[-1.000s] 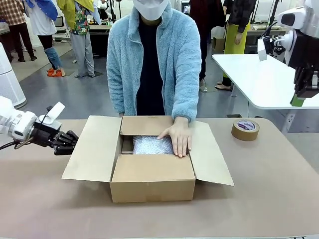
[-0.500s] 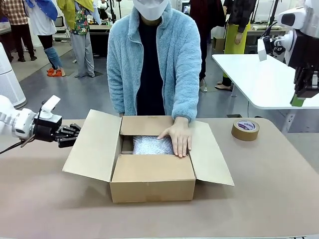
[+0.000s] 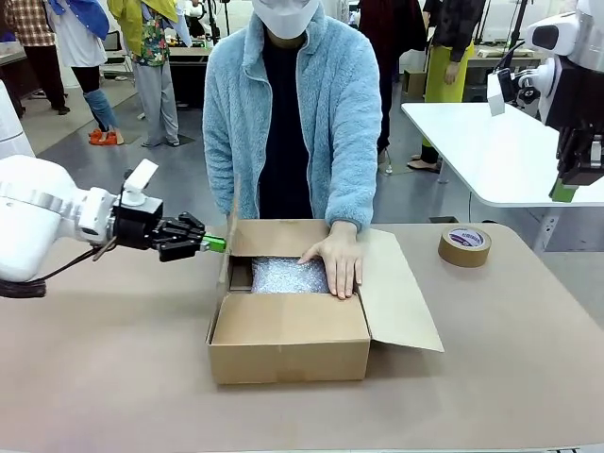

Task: Wrap the clocks to prevent damage.
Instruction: Push the right (or left) flap of the Package Box to close it.

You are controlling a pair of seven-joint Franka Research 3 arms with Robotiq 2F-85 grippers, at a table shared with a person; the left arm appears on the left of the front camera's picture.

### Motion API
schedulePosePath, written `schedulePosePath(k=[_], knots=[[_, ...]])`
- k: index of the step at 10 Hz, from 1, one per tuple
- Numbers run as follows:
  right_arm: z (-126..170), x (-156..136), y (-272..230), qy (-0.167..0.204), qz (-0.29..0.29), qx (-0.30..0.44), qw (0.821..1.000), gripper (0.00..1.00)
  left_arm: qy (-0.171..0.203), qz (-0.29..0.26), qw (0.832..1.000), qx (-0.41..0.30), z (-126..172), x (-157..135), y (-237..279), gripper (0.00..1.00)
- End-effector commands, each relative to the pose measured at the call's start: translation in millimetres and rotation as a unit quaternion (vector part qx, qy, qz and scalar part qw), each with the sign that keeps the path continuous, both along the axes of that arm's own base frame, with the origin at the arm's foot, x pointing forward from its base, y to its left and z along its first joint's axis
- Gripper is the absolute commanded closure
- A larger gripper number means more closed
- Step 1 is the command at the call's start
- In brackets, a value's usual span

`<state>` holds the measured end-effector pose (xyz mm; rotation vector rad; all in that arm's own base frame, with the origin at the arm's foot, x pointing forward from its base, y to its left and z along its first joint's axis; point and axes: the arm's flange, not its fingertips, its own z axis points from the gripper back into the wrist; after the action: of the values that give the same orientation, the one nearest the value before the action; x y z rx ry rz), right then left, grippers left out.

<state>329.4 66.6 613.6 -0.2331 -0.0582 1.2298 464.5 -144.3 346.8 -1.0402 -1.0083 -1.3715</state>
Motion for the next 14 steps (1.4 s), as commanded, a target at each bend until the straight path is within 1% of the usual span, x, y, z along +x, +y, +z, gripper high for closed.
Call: schedulePosePath(k=[1,4,6,8,9,10,14], knots=[[-3.1,-1.0,-0.9,0.005,0.005,0.009,1.000,0.99,-0.040,0.014,0.999,0.022,-13.7,13.3,-17.5,1.00],[-3.1,-1.0,-0.9,0.005,0.005,0.009,1.000,0.99,-0.040,0.018,0.998,0.040,-39.8,19.1,-32.0,1.00],[-3.1,-1.0,-0.9,0.005,0.005,0.009,1.000,0.99,-0.043,0.020,0.998,0.046,-53.1,15.7,-32.8,1.00],[-3.1,-1.0,-0.9,0.005,0.005,0.009,1.000,0.99,-0.039,0.025,0.998,0.035,-53.9,15.8,-29.1,1.00],[-3.1,-1.0,-0.9,0.005,0.005,0.009,1.000,0.99,-0.028,0.030,0.999,0.024,-53.8,12.2,-22.2,1.00],[-3.1,-1.0,-0.9,0.005,0.005,0.009,1.000,0.99,-0.015,0.009,0.999,0.041,-40.5,14.8,-27.8,1.00],[-3.1,-1.0,-0.9,0.005,0.005,0.009,1.000,0.99,-0.015,0.009,0.999,0.041,-40.5,14.8,-27.8,1.00]])
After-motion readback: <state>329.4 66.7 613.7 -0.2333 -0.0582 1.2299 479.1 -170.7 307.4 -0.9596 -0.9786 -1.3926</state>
